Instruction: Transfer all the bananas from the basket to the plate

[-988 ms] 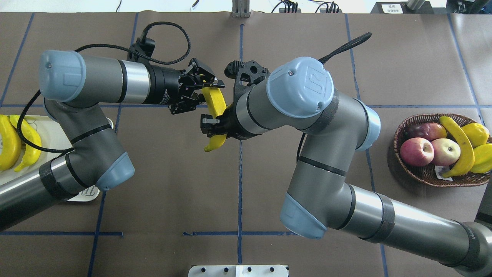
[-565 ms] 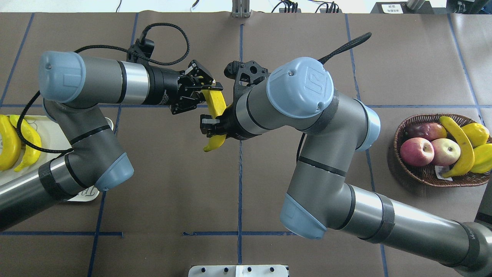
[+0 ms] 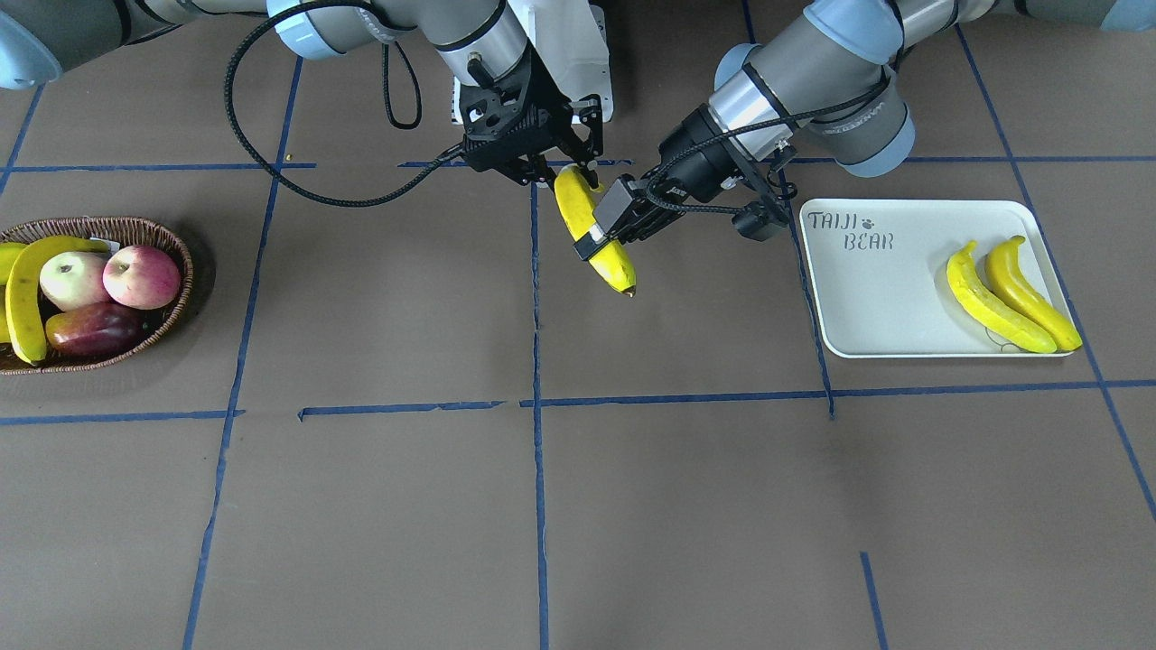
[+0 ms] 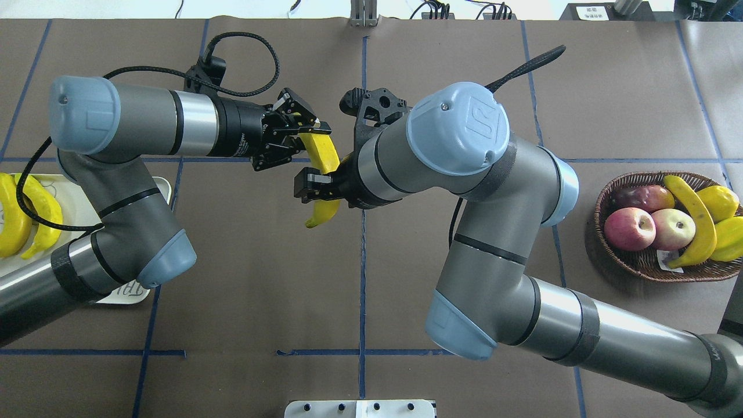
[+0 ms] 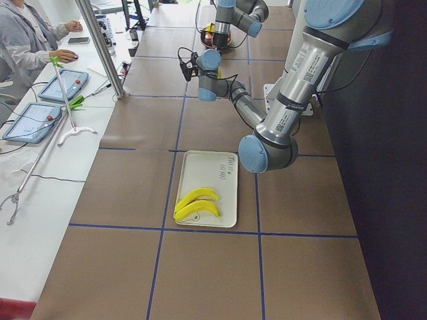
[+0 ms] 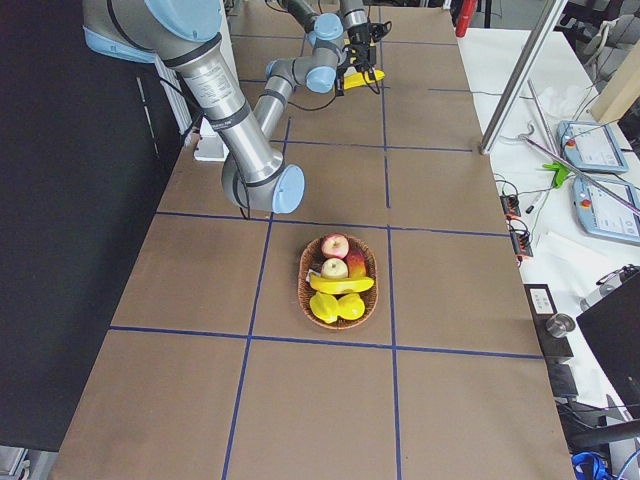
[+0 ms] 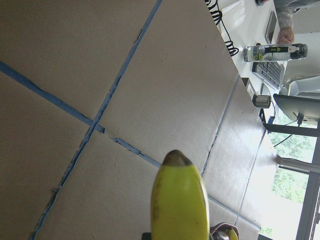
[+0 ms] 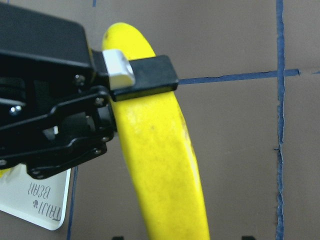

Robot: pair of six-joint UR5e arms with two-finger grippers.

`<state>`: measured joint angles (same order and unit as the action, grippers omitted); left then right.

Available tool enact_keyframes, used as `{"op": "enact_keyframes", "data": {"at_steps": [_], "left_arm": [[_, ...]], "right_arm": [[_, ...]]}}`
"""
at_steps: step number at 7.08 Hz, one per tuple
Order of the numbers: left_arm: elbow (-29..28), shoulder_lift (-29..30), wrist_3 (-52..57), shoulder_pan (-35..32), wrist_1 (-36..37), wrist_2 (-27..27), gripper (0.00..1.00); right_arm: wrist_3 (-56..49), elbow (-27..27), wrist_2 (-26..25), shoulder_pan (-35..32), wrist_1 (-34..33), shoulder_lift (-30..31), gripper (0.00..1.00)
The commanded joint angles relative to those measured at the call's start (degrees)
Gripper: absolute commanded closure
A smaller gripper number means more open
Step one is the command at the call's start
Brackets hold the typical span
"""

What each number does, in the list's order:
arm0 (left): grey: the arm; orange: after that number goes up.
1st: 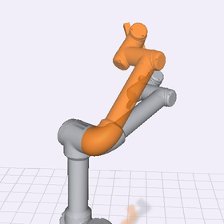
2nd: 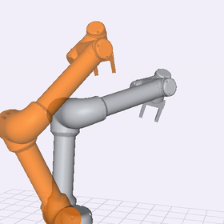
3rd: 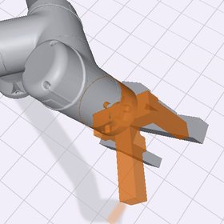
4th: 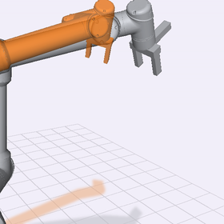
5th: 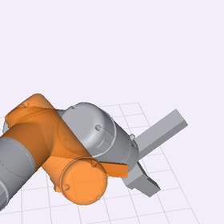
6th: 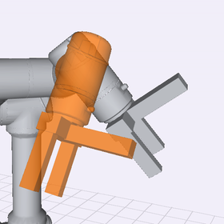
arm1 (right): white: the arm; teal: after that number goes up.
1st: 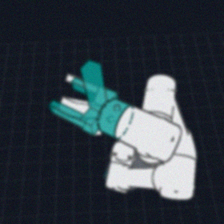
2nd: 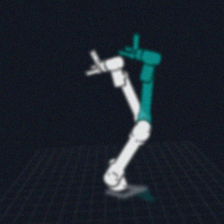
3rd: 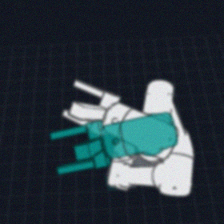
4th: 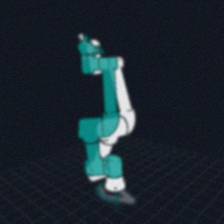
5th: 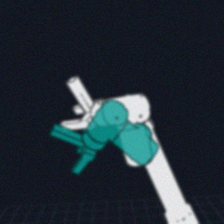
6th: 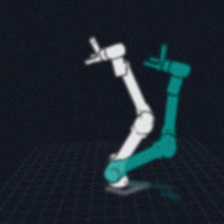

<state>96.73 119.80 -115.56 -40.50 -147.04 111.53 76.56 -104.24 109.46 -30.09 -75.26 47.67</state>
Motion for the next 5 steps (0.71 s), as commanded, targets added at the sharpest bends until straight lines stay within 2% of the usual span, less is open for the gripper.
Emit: {"op": "enact_keyframes", "data": {"at_steps": [1, 3, 5], "left_arm": [[2.9, -3.5, 0.1, -0.2, 0.0, 0.0, 1.00], [7.2, -9.0, 0.4, -2.4, 3.0, 0.0, 1.00], [7.9, -14.5, 4.9, -6.5, 7.3, 0.1, 1.00]], "right_arm": [[-0.2, -2.0, 3.5, -2.4, -0.1, 1.7, 0.01], [-1.0, -5.1, 7.5, -5.8, -0.5, 8.4, 0.00], [-6.4, -6.1, 10.8, -10.1, -1.1, 14.7, 0.00]]}}
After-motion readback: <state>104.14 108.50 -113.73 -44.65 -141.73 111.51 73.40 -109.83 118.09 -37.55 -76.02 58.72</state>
